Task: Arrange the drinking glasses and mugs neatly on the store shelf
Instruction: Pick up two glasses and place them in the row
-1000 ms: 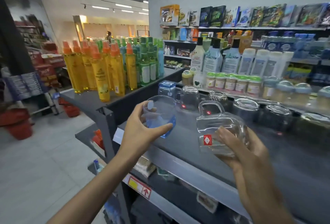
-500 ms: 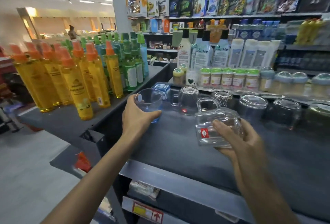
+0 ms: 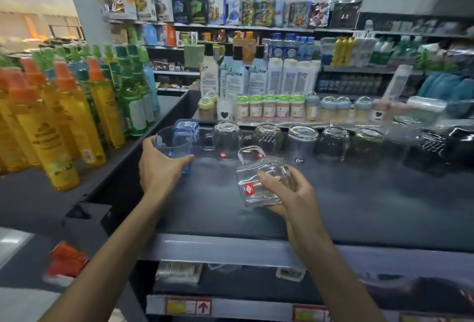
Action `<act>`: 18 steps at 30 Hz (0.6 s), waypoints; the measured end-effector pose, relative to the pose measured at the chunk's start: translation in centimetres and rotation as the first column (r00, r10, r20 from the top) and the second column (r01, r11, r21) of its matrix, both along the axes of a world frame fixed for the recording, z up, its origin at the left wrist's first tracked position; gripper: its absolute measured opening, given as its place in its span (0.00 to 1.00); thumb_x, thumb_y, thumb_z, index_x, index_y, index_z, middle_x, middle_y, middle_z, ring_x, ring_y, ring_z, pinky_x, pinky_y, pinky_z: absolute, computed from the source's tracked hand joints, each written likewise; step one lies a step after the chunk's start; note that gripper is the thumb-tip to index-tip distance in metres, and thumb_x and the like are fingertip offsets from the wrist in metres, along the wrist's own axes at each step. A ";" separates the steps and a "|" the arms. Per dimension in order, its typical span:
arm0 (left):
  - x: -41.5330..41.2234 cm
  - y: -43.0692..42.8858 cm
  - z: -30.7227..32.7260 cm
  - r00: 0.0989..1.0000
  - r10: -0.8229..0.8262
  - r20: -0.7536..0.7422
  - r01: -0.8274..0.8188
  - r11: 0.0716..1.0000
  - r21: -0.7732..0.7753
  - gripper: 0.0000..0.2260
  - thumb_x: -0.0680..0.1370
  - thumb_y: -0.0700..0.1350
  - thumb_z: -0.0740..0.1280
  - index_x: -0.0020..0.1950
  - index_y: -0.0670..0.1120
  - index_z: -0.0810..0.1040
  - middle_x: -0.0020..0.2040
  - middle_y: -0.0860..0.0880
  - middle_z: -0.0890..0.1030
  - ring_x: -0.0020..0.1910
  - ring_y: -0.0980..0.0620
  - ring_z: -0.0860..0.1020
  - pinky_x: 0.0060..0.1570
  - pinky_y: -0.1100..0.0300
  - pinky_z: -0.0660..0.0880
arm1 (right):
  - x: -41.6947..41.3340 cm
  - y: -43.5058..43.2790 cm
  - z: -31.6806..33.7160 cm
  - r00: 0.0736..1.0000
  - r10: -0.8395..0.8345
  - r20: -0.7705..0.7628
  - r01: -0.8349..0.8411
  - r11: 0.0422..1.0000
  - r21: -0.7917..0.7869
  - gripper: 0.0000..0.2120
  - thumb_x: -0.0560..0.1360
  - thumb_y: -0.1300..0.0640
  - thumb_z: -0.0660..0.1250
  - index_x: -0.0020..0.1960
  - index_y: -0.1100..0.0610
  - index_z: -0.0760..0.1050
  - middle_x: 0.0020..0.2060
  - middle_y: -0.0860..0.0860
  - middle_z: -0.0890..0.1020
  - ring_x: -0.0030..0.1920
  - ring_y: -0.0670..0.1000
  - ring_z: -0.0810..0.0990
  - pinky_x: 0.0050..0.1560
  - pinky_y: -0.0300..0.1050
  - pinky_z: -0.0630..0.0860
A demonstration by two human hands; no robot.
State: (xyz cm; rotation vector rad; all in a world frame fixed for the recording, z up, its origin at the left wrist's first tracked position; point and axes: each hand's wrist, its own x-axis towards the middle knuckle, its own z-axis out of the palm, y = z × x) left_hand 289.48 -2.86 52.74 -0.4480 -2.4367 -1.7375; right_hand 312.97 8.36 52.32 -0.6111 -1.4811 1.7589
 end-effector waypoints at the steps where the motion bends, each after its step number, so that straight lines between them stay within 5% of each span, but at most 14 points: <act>1: 0.0 -0.1 0.0 1.000 -0.001 0.001 0.001 1.000 -0.004 0.39 0.65 0.49 0.85 0.72 0.46 0.71 0.68 0.46 0.78 0.66 0.44 0.77 0.66 0.47 0.74 | 0.1 0.0 -0.1 1.000 0.004 0.001 -0.004 1.000 -0.005 0.21 0.71 0.57 0.80 0.61 0.58 0.80 0.51 0.55 0.87 0.52 0.57 0.87 0.55 0.66 0.83; 13: -0.1 -0.1 -0.3 0.999 -0.031 0.040 0.032 0.999 -0.015 0.39 0.65 0.48 0.84 0.72 0.45 0.70 0.69 0.45 0.77 0.67 0.42 0.77 0.65 0.46 0.74 | -0.2 -0.1 -0.9 1.000 0.014 0.019 -0.014 1.000 0.015 0.29 0.65 0.51 0.84 0.63 0.55 0.79 0.54 0.52 0.87 0.56 0.55 0.86 0.62 0.62 0.81; 18: 0.0 0.0 -0.4 0.998 -0.040 0.039 0.041 0.998 -0.041 0.39 0.67 0.49 0.83 0.73 0.47 0.69 0.70 0.47 0.77 0.68 0.43 0.76 0.64 0.46 0.73 | -0.1 -0.2 -1.0 0.999 0.038 0.021 -0.039 0.998 0.043 0.25 0.69 0.58 0.82 0.63 0.56 0.79 0.54 0.51 0.87 0.57 0.56 0.86 0.59 0.54 0.83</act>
